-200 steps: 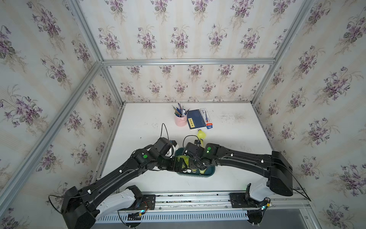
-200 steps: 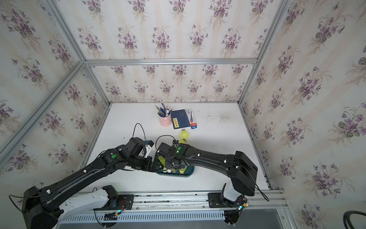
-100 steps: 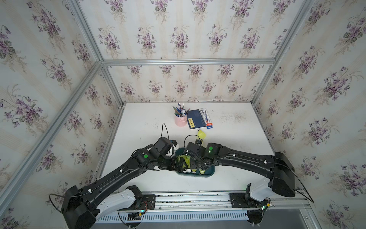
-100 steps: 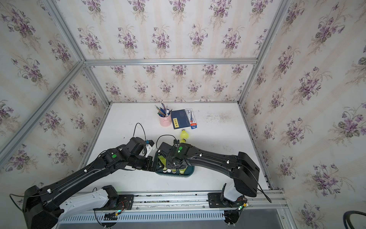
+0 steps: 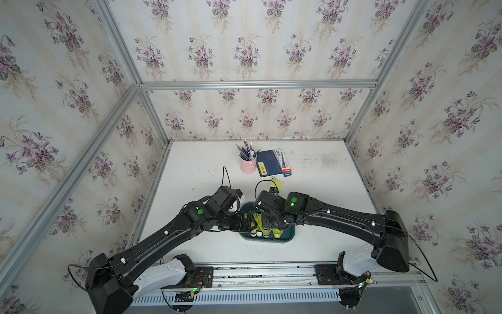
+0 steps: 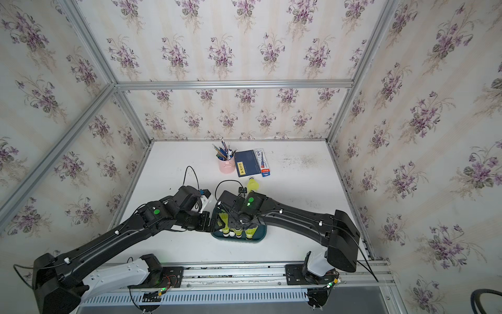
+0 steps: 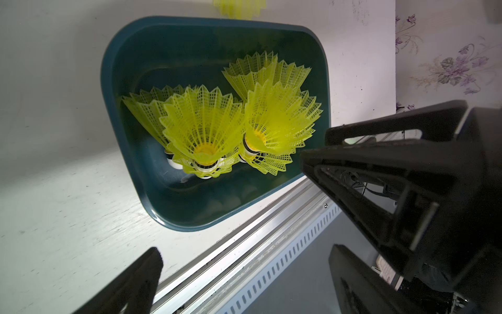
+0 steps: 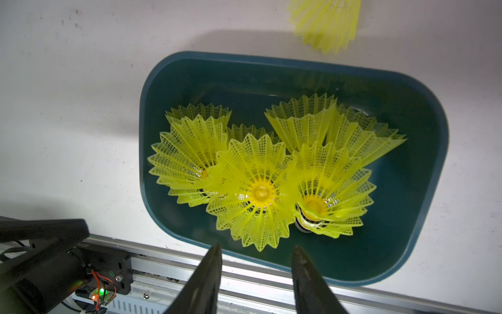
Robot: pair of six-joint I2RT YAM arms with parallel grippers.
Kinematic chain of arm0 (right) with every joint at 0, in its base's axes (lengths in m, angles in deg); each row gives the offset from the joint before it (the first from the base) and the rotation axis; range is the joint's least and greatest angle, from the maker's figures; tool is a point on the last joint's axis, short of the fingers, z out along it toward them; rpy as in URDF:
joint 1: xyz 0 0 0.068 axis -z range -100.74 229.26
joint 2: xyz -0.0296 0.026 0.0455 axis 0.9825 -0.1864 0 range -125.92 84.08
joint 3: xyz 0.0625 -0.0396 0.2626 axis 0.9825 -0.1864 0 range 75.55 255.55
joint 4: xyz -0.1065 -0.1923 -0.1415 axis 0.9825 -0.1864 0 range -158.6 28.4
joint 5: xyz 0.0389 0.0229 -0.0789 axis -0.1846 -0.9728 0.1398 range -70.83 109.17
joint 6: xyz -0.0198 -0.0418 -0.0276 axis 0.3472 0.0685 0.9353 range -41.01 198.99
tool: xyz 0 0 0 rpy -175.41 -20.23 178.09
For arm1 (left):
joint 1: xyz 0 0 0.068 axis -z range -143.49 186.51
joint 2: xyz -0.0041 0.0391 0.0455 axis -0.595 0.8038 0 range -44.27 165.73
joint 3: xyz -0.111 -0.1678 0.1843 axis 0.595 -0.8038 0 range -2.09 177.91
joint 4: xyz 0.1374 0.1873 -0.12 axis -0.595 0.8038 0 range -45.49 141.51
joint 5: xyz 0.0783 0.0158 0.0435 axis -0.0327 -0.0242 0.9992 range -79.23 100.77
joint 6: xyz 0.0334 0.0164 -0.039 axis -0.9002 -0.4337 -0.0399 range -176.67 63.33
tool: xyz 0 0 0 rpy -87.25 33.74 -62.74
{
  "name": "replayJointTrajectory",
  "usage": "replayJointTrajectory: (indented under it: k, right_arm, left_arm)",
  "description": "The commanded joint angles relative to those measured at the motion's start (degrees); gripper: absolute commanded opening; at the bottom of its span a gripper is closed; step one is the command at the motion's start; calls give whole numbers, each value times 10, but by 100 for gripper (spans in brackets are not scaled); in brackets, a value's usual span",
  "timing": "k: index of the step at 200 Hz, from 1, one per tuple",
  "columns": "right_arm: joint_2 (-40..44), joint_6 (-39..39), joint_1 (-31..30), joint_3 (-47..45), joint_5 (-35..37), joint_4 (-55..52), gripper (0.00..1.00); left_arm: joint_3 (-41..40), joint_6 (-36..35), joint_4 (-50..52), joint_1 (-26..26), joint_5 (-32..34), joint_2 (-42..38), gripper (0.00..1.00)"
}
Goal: Put the shuttlecocks into the storage box
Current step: Place the shuttlecock in the storage box, then pick up the shuttlecock at the center of the board.
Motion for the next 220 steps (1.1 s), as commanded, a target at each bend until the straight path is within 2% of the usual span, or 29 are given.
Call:
replayJointTrajectory:
  k: [1, 43, 87, 131, 177, 193, 220]
  right_arm:
    - [1, 7, 8, 6, 14, -9, 45]
    - [11, 36, 49, 6, 6, -7, 45]
    - [19, 95, 127, 7, -10, 2, 45]
    - [2, 158, 215, 9, -32, 23, 45]
    - [-42, 206, 267, 34, -43, 41, 45]
    - [-61, 219, 279, 38, -45, 48, 44]
    - [-79, 244, 301, 32, -46, 68, 37]
  left_arm:
    - [17, 0, 11, 0, 13, 7, 100]
    - [48, -9, 14, -9, 6, 39, 100]
    - [91, -29, 17, -30, -10, 85, 100]
    - [124, -44, 6, -60, -36, 133, 100]
    - [151, -49, -20, -89, -52, 185, 100]
    - [161, -52, -24, -95, -55, 212, 100]
    - [178, -59, -29, -102, -56, 239, 99]
